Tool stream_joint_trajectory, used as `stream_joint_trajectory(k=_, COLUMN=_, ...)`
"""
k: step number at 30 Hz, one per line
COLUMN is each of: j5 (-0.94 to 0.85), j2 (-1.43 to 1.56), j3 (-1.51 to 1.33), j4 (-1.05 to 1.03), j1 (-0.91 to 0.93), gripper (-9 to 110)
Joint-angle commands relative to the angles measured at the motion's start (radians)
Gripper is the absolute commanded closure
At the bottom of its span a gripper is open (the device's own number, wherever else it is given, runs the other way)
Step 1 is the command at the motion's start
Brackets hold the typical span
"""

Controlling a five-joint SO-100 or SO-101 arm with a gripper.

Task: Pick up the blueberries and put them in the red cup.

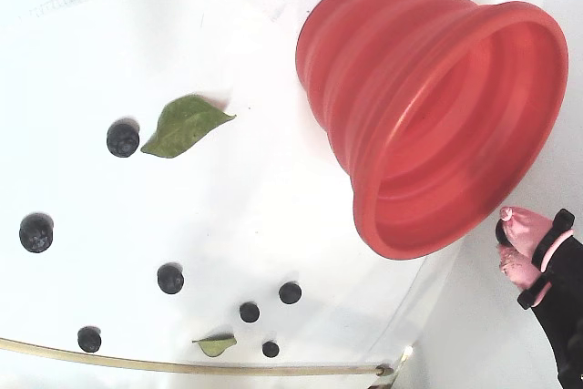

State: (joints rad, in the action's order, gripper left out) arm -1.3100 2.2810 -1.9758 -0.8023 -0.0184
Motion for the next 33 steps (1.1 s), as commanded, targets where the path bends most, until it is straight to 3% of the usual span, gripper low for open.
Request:
stream_joint_trajectory(k=1, j5=0.012, j2=0.069, j3=0.011, j4=0.031, j1=-0.011, gripper=87)
stream_joint_trajectory(k=13, j5=0.020, j2=0.081, j3=-0.018, j4=0.052, j1=-0.015, gripper=82)
stream_joint_trajectory(k=33, j5=-0.046, j2=0.127, j3=0.072, j4=-0.153, j1=0.104, gripper=83)
